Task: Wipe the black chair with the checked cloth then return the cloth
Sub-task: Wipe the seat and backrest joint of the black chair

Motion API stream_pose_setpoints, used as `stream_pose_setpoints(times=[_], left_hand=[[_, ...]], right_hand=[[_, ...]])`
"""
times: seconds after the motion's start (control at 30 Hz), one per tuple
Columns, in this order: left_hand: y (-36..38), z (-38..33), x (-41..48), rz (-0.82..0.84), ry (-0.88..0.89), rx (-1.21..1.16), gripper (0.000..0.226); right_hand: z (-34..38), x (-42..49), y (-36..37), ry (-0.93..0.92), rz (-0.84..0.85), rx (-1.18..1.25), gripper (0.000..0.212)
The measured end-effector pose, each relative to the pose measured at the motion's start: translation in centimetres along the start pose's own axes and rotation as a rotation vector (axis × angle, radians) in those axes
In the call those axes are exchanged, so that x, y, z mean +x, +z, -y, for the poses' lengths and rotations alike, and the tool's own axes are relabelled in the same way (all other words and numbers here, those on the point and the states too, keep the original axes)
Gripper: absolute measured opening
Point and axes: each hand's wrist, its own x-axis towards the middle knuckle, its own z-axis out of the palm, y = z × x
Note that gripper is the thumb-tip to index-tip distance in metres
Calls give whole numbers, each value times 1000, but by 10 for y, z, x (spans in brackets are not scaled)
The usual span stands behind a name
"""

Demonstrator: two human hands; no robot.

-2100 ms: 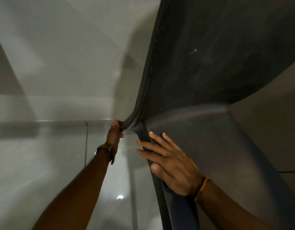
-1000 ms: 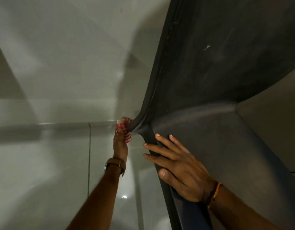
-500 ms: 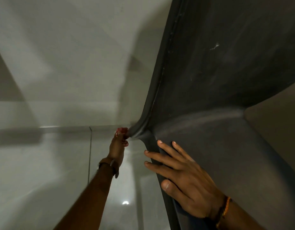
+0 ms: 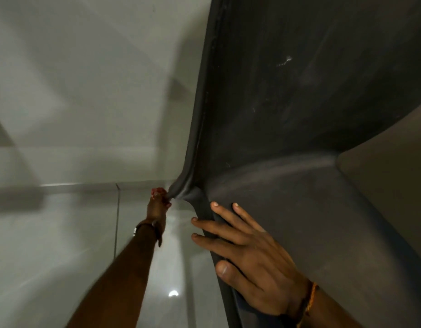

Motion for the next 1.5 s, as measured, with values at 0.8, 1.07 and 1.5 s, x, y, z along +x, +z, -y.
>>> stream_pose_setpoints(times=[0.8,1.07,1.5], left_hand=[[-20,-13,-37,179,119,5,22],[-42,-39,-159,183,290,15,46],[25,-159,-388,343,514,25,50]], right_hand=[[-3,-1,4,-5,16,-5,59],[7,-2,-3,40,89,-64,49],[88,-104,-163,374,-67,20,64]])
